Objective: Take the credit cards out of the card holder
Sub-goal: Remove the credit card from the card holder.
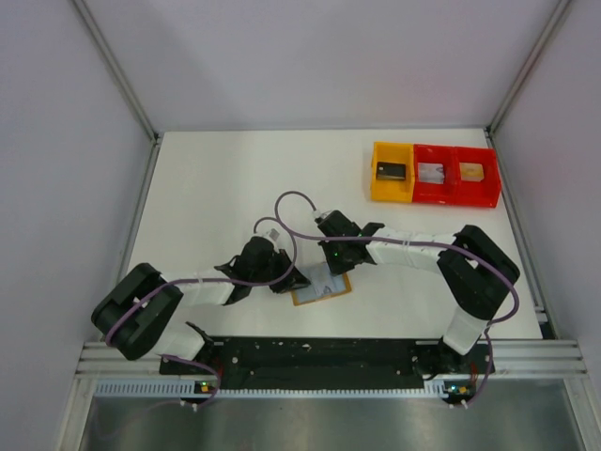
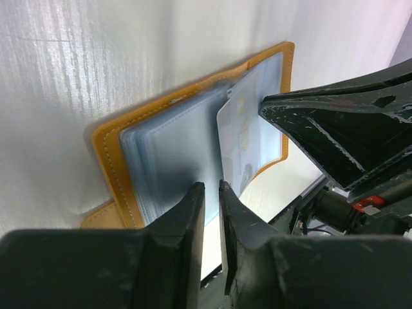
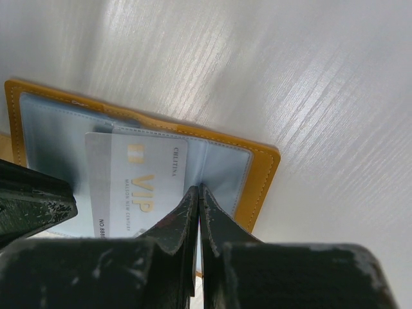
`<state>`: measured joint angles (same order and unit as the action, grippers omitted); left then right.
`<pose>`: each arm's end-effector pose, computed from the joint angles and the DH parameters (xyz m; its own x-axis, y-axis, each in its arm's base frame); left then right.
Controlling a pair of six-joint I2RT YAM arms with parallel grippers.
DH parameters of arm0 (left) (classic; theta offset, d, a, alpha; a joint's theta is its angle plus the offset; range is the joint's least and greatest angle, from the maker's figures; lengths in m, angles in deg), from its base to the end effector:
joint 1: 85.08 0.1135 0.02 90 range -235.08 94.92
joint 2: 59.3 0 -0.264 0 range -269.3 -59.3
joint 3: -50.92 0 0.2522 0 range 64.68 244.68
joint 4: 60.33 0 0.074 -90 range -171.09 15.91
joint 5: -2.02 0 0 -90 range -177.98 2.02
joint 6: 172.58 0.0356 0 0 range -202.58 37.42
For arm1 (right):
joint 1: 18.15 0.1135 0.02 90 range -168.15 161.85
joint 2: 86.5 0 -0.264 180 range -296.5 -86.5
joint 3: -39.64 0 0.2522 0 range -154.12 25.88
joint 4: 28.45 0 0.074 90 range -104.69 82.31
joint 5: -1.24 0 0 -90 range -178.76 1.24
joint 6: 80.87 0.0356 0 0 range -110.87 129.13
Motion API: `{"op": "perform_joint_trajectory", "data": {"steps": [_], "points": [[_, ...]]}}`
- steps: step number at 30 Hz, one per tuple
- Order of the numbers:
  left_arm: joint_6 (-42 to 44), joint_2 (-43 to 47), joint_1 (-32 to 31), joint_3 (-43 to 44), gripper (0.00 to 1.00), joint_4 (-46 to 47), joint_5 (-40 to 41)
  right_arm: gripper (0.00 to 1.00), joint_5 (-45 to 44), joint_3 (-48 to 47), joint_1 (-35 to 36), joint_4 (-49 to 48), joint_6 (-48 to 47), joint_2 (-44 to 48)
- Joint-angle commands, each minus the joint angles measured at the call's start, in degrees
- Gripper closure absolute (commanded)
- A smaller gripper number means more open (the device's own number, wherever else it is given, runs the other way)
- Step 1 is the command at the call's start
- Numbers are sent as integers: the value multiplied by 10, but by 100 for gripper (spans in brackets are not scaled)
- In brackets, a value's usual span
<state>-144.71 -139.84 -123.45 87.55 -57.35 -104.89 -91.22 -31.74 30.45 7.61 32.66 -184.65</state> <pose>0.1817 -0.1571 0.1282 -0.9174 -0.3524 -0.1847 -0.0959 0.6464 -0.7570 0.2211 0.2485 0.1638 -0.8334 -0.3422 -0.4339 -0.4403 0.8857 0.1473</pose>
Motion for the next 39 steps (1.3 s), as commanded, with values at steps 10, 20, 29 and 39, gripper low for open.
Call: {"op": "perform_joint_trajectory", "data": {"steps": [10, 20, 29, 39], "points": [[-5, -11, -1, 38, 71, 16, 13, 100, -20, 8, -4, 8, -10, 9], [-4, -59, -1, 68, 71, 6, 21, 100, -15, 14, -5, 0, -10, 4], [0, -68, -1, 68, 78, 1, 30, 100, -11, 20, -4, -6, -10, 4], [11, -41, 0, 53, 100, -22, 45, 100, -24, 27, -9, -10, 1, 33]]}}
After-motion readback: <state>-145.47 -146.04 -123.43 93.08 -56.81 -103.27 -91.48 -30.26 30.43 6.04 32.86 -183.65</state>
